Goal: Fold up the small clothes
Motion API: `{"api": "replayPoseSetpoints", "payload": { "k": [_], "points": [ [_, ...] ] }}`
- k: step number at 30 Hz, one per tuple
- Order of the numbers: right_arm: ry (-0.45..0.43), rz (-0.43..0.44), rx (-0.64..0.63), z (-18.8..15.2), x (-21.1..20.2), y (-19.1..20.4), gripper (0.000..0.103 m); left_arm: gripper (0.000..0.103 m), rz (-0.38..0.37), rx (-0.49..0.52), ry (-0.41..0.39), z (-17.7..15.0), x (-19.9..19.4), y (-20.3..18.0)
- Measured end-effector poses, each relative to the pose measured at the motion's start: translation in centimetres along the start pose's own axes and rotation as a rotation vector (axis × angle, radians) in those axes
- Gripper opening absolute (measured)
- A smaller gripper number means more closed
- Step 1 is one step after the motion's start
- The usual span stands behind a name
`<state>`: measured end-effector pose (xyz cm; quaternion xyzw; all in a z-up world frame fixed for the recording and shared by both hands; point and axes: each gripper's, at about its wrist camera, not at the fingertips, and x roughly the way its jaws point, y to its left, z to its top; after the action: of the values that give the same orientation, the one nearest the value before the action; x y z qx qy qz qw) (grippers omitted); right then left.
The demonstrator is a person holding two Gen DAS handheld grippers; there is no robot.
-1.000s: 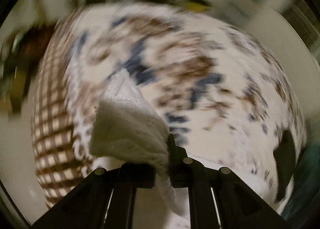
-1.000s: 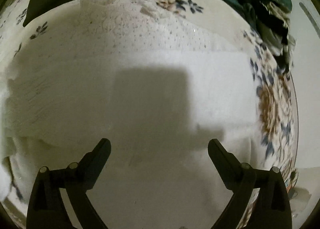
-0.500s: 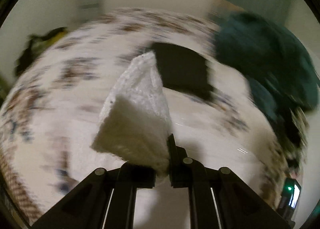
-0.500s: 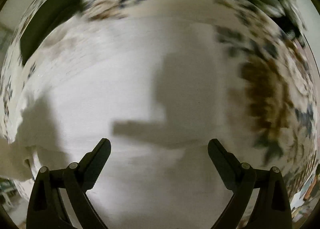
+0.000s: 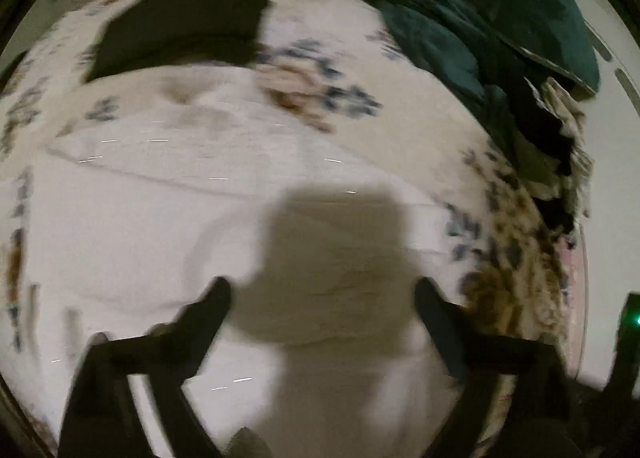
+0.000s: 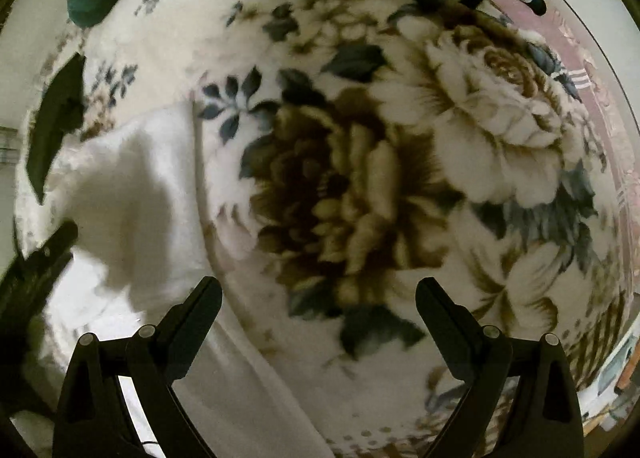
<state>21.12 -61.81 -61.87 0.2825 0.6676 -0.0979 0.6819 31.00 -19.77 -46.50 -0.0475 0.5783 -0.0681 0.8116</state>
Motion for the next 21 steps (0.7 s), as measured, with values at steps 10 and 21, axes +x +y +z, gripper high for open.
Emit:
{"api": "replayPoseSetpoints", "payload": {
  "k": [10,21],
  "points": [
    [0.013,0.229,-0.026,2.9,0.3,5.7,0.098,0.095,0.411,-0.183,0.022,0.9,2.8,18.6],
    [0.131,-0.112,-0.238,3.0,9.5,15.1,0.090,0.103,0.302,-0.272,0.053,0.4,5.6,26.2]
  ]
}}
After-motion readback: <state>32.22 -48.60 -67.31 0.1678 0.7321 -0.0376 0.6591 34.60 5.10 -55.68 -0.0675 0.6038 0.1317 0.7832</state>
